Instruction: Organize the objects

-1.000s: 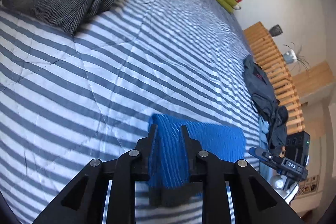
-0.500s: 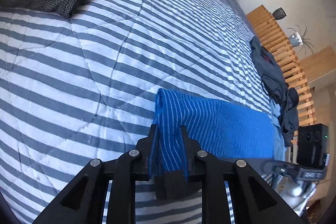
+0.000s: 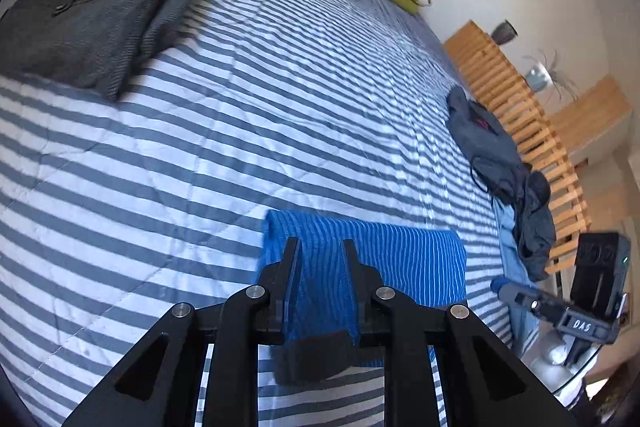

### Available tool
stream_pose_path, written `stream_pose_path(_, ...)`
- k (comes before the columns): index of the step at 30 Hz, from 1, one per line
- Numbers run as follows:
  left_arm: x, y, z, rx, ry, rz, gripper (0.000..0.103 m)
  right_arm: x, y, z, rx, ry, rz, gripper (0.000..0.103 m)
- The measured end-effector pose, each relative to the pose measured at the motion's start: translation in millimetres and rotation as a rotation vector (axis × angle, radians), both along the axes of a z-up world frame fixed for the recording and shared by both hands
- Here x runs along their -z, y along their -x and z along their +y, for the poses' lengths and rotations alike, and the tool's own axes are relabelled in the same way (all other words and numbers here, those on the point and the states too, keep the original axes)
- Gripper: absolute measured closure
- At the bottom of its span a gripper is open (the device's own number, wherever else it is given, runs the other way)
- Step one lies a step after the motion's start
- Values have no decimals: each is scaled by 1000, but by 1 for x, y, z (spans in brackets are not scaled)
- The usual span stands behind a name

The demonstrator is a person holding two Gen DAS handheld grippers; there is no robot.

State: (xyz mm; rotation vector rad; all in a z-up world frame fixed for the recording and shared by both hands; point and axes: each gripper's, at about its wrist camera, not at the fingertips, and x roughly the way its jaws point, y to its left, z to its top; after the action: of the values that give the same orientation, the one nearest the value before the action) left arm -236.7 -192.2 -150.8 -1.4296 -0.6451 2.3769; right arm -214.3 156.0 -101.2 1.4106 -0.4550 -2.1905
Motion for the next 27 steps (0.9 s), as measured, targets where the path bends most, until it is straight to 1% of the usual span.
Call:
stream_pose_path(2,8,5,13,31,13,-23,83,6,1,-14,-23,-79,19,84)
stream_pose_path(4,20,12,22,45,19,-56,83,19,2,-25,-66,-100,-2,84)
stream_pose_path(6,29,15,25,42,34,-75,83,34,0,-31,-78,-145,-20,84)
stream_pose_path(9,40,21,24,39,56,-92,84,53,-5,-29,-82,-169,-52,84)
stream_pose_path(11,45,22,25,38,69,-101,89,60,-10,-24,-88,-181,-65,84)
stream_pose_path(12,45,21,25,36,70,-100,90,61,-10,-21,-91,-182,-64,84)
stream_pose_path(14,39,16,22,38,75,-89,89,54,-11,-14,-83,-166,-55,84)
stream_pose_path(15,34,11,20,32,88,-79,85,49,-14,-10,-72,-165,-39,83)
stream_pose_path(17,26,-1,9,11,102,-53,64,37,-19,0,-32,-167,9,64)
stream_pose_path(18,24,-7,4,-1,107,-44,46,35,-19,3,-17,-166,24,44)
stream_pose_path(19,24,-12,-1,-4,104,-45,39,35,-19,8,-2,-164,34,37)
stream_pose_path(21,29,-17,-9,-2,80,-70,39,43,-12,12,0,-138,-10,37)
stream_pose_path(23,38,-18,-13,-4,54,-104,39,54,-6,19,19,-77,-74,37)
stream_pose_path(25,44,-17,-15,-3,23,-126,39,61,-3,20,32,-57,-101,37)
stream_pose_path(27,47,-12,-10,4,1,-131,39,66,-2,20,34,-40,-119,37)
